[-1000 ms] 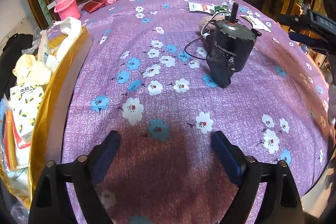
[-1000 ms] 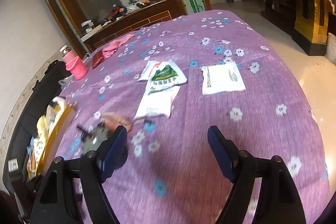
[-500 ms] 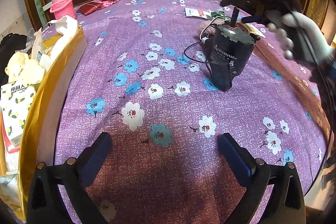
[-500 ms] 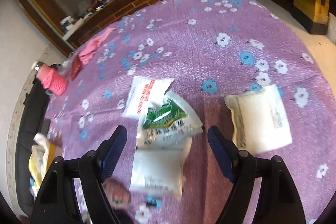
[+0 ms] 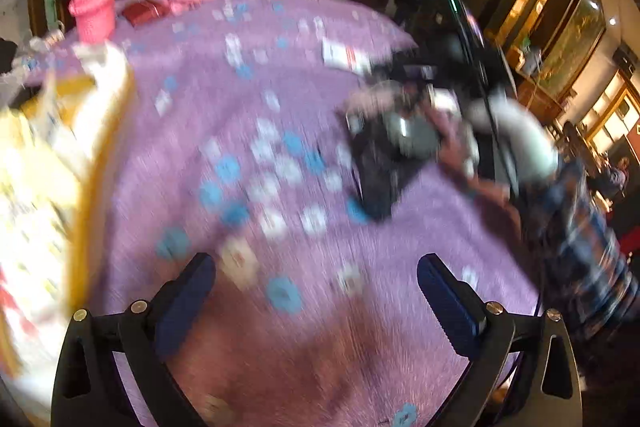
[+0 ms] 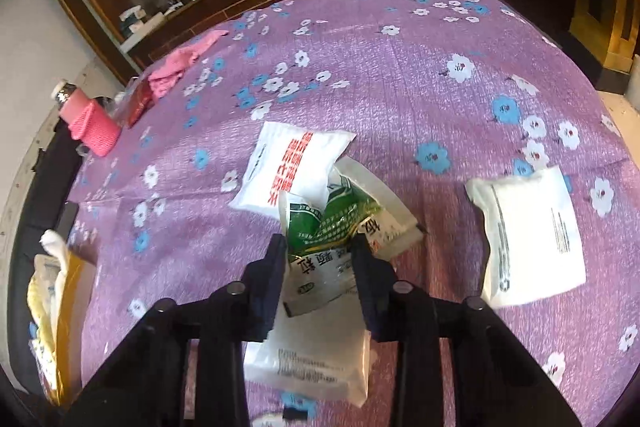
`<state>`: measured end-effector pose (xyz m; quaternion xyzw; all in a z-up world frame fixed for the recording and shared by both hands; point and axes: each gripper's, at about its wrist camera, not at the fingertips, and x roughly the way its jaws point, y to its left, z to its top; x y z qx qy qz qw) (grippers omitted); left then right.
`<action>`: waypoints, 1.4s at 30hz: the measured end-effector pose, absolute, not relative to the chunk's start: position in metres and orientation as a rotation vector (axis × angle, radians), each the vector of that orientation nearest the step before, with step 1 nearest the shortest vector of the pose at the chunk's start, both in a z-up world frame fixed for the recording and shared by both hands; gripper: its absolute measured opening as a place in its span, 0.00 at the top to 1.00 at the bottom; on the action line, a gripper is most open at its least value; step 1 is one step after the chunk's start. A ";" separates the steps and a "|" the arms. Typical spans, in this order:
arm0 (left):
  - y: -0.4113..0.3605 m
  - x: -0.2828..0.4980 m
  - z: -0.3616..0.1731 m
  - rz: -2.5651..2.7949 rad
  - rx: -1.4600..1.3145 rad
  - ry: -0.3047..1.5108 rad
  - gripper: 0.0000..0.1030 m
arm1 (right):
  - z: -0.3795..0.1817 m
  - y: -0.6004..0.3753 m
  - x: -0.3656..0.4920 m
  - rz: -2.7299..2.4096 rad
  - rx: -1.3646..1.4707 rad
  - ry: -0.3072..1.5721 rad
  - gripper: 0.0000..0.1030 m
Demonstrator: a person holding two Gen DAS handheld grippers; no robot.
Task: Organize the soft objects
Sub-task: 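Grasp the green-printed packet with the right tool while the left grasps the pink fuzzy ball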
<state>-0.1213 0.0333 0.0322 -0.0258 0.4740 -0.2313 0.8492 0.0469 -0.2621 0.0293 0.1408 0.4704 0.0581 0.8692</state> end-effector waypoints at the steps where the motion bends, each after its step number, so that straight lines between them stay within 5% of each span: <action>1: 0.037 -0.117 0.043 -0.480 -0.058 0.977 0.01 | 0.030 -0.266 0.042 0.134 0.317 0.979 0.74; 10: 0.021 -0.025 0.092 -0.481 -0.014 0.946 0.01 | 0.045 -0.315 0.008 0.202 0.539 0.873 0.75; 21: -0.038 0.076 0.031 -0.643 -0.081 1.286 0.09 | 0.035 -0.320 0.013 0.228 0.558 0.898 0.75; 24: -0.057 0.073 0.024 -0.703 -0.031 1.364 0.44 | 0.035 -0.320 0.013 0.221 0.555 0.895 0.74; 26: -0.068 0.073 0.025 -0.756 -0.014 1.382 0.77 | 0.035 -0.322 0.014 0.216 0.556 0.896 0.74; 37: -0.027 0.074 0.039 -0.400 0.258 1.195 0.81 | 0.034 -0.327 0.011 0.188 0.562 0.883 0.74; 39: -0.009 0.075 0.041 -0.348 0.253 1.173 0.74 | 0.034 -0.326 0.011 0.189 0.562 0.883 0.74; 41: 0.011 0.076 0.045 -0.400 0.099 1.194 0.46 | 0.035 -0.325 0.010 0.192 0.560 0.882 0.74; 42: 0.015 0.075 0.046 -0.427 0.037 1.199 0.40 | 0.035 -0.324 0.010 0.193 0.558 0.881 0.74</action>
